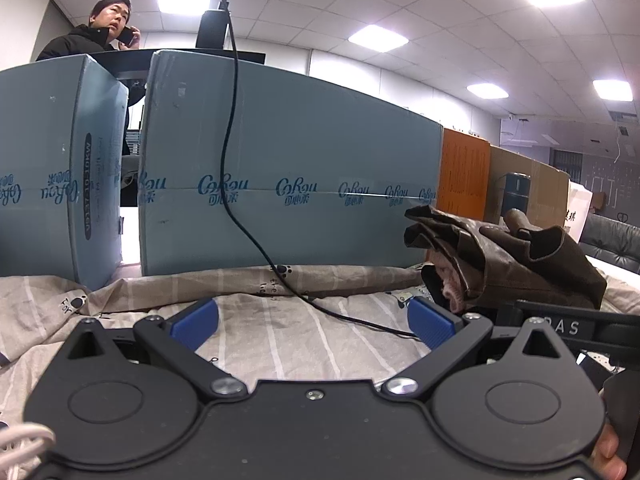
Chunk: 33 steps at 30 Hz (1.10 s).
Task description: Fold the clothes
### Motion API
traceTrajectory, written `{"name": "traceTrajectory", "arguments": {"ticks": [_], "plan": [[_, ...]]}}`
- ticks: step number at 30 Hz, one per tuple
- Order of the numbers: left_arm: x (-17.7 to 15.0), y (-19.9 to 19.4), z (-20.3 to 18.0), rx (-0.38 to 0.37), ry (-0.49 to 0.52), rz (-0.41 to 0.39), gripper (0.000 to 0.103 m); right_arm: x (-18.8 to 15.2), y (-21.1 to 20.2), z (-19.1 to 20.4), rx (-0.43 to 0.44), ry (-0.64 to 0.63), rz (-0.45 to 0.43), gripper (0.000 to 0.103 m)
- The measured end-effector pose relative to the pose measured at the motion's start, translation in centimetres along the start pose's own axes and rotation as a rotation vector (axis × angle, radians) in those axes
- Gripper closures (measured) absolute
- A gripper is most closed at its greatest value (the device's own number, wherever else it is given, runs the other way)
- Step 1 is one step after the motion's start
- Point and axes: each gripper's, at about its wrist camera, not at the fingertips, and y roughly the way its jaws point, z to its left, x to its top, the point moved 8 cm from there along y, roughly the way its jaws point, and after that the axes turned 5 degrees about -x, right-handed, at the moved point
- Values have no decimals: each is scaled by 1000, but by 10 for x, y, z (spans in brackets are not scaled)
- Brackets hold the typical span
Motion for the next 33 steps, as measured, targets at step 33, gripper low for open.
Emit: {"name": "traceTrajectory", "arguments": {"ticks": [33], "plan": [[-4, 3, -1, -14, 8, 21, 0, -1, 1, 2, 7, -10, 5, 0]]}}
